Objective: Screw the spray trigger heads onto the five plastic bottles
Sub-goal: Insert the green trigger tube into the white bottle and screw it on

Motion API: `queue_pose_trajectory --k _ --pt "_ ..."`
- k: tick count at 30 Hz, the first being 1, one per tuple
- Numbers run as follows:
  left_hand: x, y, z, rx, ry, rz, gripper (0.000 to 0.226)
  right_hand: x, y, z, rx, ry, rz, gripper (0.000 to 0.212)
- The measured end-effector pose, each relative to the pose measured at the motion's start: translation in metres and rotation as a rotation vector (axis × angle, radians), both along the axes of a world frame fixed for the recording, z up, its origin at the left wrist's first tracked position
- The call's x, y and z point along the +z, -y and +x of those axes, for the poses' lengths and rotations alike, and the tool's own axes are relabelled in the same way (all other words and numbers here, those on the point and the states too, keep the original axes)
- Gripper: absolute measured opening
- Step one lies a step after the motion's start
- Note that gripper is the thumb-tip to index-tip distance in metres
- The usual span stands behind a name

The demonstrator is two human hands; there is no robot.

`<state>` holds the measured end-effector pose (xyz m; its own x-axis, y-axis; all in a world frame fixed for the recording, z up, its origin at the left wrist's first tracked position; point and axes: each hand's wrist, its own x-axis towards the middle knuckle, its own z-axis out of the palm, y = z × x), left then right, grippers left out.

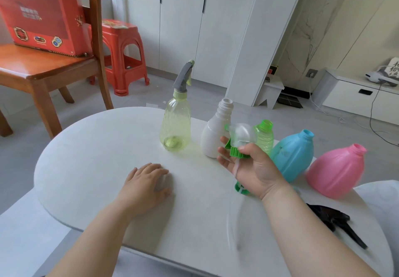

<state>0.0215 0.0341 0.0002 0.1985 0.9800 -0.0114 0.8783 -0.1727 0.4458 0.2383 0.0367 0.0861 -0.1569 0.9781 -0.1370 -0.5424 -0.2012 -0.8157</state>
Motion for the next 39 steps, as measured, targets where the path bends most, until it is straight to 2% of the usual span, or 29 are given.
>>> queue_pose_trajectory --k 2,5,9,15,20,24,31,35,39 --pt "0.005 0.003 0.004 0.001 0.113 0.015 0.042 0.008 0.001 0.006 0.004 0.011 0.052 0.031" --pt "0.017 0.007 0.019 0.015 0.414 -0.023 0.027 0.019 -0.001 0.018 -0.018 0.048 0.152 0.027" --pt "0.041 -0.006 0.045 0.026 0.617 0.006 0.023 0.031 -0.008 0.039 -0.048 0.114 0.231 0.021" --pt "0.072 -0.053 0.09 0.054 0.597 0.104 0.056 0.037 -0.022 0.061 -0.177 0.263 0.272 0.018" --pt "0.073 -0.084 0.11 0.095 0.645 0.028 0.073 0.041 -0.035 0.075 -0.217 0.18 0.253 0.009" --pt "0.068 -0.097 0.117 0.036 0.702 -0.046 0.071 0.042 -0.043 0.084 -0.236 0.157 0.239 0.011" --pt "0.06 -0.106 0.124 0.077 0.698 -0.021 0.06 0.042 -0.051 0.097 -0.197 0.159 0.221 0.02" --pt "0.064 -0.089 0.112 0.102 0.748 0.008 0.067 0.049 -0.05 0.098 -0.198 0.167 0.252 0.031" --pt "0.066 -0.057 0.089 0.077 0.767 -0.004 0.065 0.068 -0.045 0.091 -0.208 0.159 0.306 0.026"
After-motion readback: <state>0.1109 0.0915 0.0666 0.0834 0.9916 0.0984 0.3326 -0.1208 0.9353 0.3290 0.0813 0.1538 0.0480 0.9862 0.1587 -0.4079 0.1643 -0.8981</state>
